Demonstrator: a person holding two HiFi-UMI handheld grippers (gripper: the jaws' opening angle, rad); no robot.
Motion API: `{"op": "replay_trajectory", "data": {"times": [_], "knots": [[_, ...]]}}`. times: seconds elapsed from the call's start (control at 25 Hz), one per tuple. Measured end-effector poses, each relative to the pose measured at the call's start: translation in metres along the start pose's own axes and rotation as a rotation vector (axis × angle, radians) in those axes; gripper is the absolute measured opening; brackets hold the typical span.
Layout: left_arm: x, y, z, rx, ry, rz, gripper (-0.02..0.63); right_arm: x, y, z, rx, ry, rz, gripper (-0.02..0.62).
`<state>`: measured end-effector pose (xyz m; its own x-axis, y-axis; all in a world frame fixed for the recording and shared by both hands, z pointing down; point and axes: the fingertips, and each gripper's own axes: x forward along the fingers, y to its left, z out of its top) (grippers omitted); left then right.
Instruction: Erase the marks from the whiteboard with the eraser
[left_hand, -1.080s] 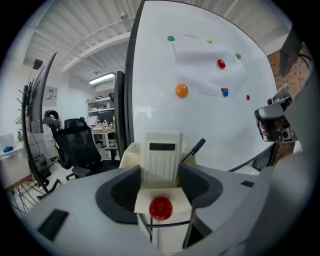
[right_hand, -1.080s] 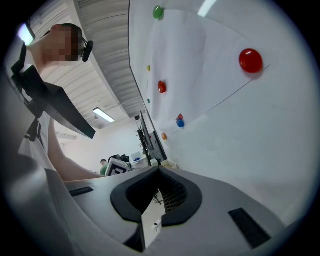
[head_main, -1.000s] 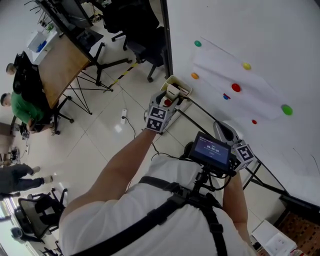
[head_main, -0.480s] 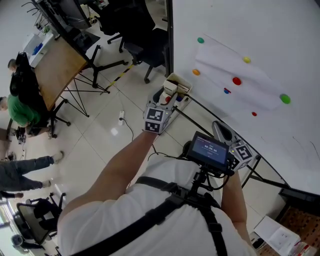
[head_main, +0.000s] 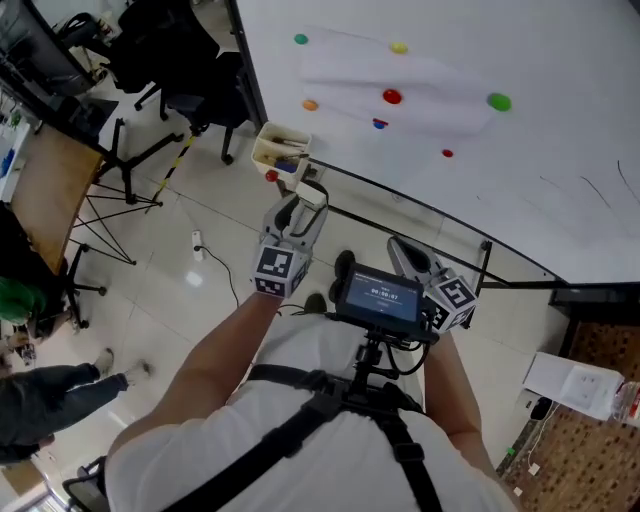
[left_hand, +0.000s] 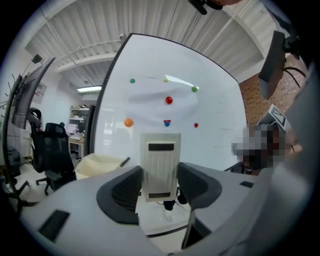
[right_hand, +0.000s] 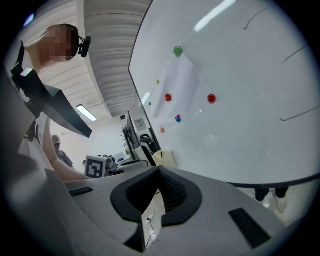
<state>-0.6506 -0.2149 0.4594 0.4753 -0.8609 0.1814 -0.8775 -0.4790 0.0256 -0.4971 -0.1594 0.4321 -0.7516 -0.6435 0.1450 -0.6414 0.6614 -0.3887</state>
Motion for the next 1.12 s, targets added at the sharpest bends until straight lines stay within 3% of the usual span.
{"op": "replay_trajectory", "data": {"times": [0.2,0.44,0.68,0.92,1.12], "knots": [[0.018,-0.071,-0.049,-0.011,0.087,-0.194,0.259,-0.033,-0.023,-0.026,0.047,-0.008,-0.115,0.015],[0.032,-0.145,-0.055,0.043,0.127,-0.354,0.259,-0.085,-0.054,-0.021,0.054,-0.083,-0.204,0.015],[0.061,-0.249,-0.053,0.050,0.164,-0.398,0.259,-0.181,-0.094,-0.018,0.066,-0.121,-0.217,0.015],[0.091,-0.387,-0.053,0.045,0.179,-0.492,0.259,-0.294,-0.145,-0.027,0.104,-0.133,-0.236,0.015],[0.118,-0.454,-0.047,0.039,0.165,-0.434,0.259,-0.356,-0.184,-0.025,0.106,-0.131,-0.204,0.015]]}}
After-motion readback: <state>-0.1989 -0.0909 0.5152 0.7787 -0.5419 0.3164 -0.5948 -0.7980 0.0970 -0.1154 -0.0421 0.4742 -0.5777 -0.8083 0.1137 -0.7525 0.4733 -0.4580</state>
